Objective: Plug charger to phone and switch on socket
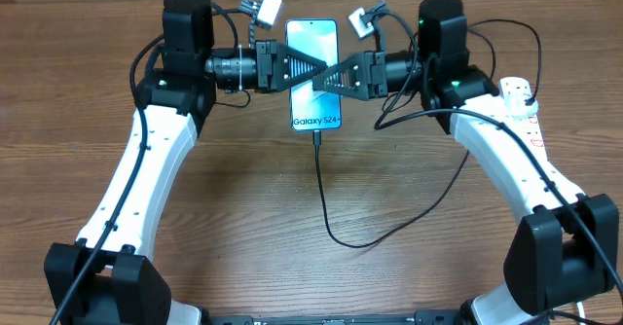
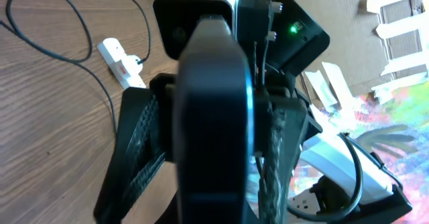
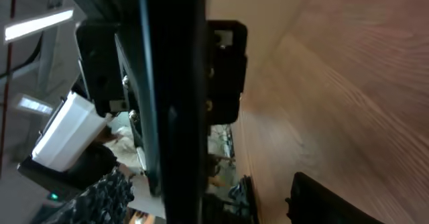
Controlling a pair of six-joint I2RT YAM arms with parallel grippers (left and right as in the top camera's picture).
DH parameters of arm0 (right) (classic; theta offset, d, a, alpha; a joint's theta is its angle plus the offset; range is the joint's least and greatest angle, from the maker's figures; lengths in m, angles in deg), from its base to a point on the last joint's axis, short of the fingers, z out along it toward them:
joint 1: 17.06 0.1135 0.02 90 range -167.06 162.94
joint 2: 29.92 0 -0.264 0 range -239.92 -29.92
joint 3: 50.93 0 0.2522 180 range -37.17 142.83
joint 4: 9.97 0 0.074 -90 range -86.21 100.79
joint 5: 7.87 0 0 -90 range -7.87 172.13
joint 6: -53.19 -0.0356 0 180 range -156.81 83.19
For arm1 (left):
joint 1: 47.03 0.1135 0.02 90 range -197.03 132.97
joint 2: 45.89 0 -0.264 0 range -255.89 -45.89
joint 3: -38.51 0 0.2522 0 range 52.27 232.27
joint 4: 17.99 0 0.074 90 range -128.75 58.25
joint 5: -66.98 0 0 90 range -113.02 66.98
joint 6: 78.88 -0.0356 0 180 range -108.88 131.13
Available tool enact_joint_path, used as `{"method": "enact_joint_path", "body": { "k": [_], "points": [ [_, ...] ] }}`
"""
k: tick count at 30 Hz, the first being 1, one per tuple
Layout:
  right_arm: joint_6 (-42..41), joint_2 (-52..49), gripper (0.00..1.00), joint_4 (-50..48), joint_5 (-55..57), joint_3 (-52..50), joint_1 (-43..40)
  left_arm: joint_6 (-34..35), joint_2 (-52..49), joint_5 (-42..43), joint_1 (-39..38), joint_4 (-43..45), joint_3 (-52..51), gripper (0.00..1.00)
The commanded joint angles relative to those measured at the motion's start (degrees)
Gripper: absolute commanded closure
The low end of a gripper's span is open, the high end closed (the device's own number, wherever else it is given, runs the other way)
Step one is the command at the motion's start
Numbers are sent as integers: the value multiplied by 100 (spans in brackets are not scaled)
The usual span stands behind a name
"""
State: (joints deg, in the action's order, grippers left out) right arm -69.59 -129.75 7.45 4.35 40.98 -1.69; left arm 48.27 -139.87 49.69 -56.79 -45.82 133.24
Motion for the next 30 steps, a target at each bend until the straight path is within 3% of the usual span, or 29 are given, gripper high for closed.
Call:
{"method": "enact_joint_path", "body": {
  "k": [1,5,11,13,16,18,20,23,24,26,30],
  "points": [
    [70,61,27,114,-249,131,-13,-229,59,7,9,55,61,96],
    [271,61,42,411,-291,131,116,-225,59,-216,9,55,61,96],
    [625,61,45,730,-280,131,411,-225,59,-262,31,57,61,96],
    [656,61,56,739,-223,129,470,-225,59,-262,44,57,61,96],
    [649,61,87,741,26,129,487,-227,59,-313,44,57,61,95],
    [649,61,94,745,205,129,487,-232,59,-409,46,57,61,93],
    [649,61,96,776,391,127,487,-262,59,-562,46,55,61,77],
    [654,61,96,1080,909,125,485,-498,59,-933,46,-22,61,34],
    [686,61,96,1220,1108,120,485,-551,59,-1139,48,-111,61,25],
    [817,61,96,1615,1572,118,485,-671,59,-1558,52,-310,61,15],
    [1174,59,96,2297,2428,76,492,-909,59,-2531,118,-804,61,9]
  ]
}}
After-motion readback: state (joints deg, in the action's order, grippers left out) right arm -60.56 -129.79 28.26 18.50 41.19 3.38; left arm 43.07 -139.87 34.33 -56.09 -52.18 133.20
